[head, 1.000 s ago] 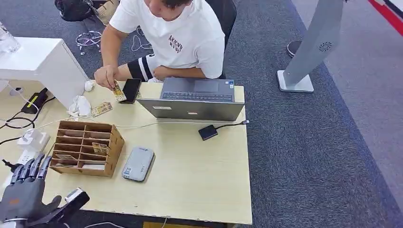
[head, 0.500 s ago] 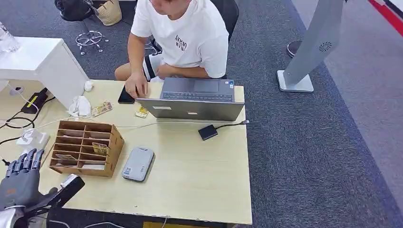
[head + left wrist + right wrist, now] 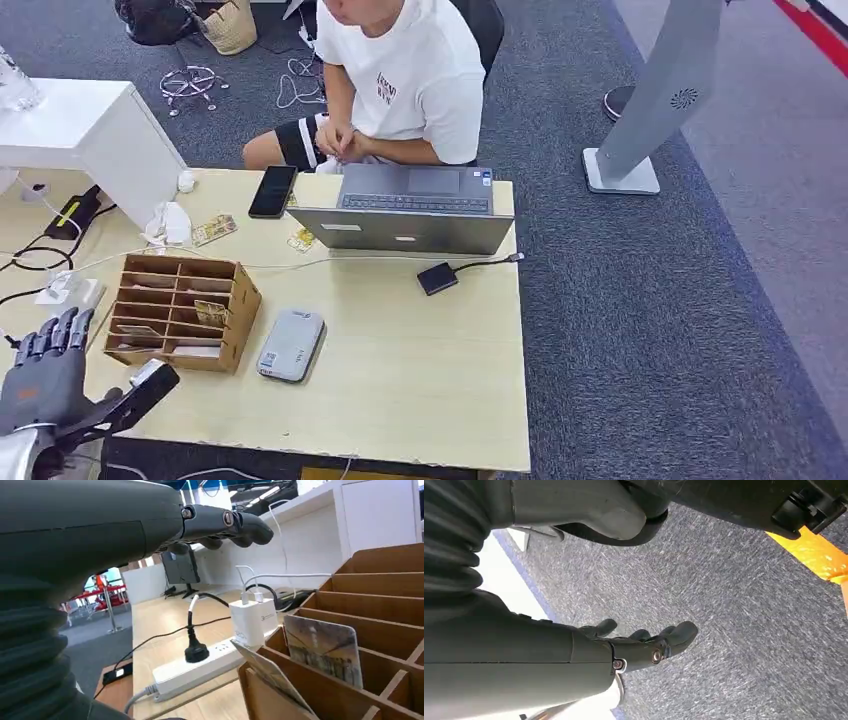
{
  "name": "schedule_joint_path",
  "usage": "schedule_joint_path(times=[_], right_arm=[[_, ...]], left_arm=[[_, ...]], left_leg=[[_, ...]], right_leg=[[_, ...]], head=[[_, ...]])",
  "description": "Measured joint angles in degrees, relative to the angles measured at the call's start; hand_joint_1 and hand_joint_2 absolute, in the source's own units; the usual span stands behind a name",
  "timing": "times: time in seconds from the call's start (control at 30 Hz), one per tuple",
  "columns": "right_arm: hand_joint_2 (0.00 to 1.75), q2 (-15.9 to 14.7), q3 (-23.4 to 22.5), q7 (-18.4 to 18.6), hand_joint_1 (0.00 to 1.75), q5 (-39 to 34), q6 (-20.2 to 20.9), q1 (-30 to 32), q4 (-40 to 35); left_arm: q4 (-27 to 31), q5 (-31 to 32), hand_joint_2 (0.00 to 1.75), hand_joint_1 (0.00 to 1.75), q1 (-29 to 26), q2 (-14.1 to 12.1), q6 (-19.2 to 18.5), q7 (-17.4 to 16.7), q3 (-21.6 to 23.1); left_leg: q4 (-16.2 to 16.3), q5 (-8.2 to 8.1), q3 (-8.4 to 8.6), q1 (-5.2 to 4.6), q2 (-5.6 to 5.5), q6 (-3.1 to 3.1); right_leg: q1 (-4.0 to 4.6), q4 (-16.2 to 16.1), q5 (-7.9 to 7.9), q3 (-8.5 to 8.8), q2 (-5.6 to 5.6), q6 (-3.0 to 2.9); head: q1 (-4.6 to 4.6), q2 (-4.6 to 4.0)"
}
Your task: Pass the card to the sensor for recognition and then transmit it.
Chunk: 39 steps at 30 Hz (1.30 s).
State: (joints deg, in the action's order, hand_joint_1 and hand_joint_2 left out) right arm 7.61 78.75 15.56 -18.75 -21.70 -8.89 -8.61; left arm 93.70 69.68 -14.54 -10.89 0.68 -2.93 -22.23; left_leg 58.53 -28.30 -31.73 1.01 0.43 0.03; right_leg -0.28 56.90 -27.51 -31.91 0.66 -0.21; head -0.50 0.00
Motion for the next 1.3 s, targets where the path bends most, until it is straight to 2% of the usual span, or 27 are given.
schedule_joint_path(times=[0.47, 1.3], right_arm=[[1.75, 0.0, 0.39, -0.02, 0.0, 0.24, 0.09, -0.05, 0.0], [1.75, 0.0, 0.39, -0.02, 0.0, 0.13, 0.13, -0.06, 0.0]], left_arm=[[-2.64, -0.09, 1.75, 0.0, 1.97, -1.33, 0.09, -0.68, 1.95], [-3.45, -0.37, 1.75, 0.0, 0.49, -0.92, 1.31, -1.86, 3.41]], left_leg=[[0.0, 0.0, -0.01, 0.0, 0.01, 0.0], [0.0, 0.0, -0.02, 0.01, 0.01, 0.0]], right_leg=[[0.0, 0.0, 0.0, 0.02, 0.01, 0.0], [0.01, 0.0, 0.0, 0.04, 0.0, 0.0]], head=[[-0.02, 0.0], [0.0, 0.0]])
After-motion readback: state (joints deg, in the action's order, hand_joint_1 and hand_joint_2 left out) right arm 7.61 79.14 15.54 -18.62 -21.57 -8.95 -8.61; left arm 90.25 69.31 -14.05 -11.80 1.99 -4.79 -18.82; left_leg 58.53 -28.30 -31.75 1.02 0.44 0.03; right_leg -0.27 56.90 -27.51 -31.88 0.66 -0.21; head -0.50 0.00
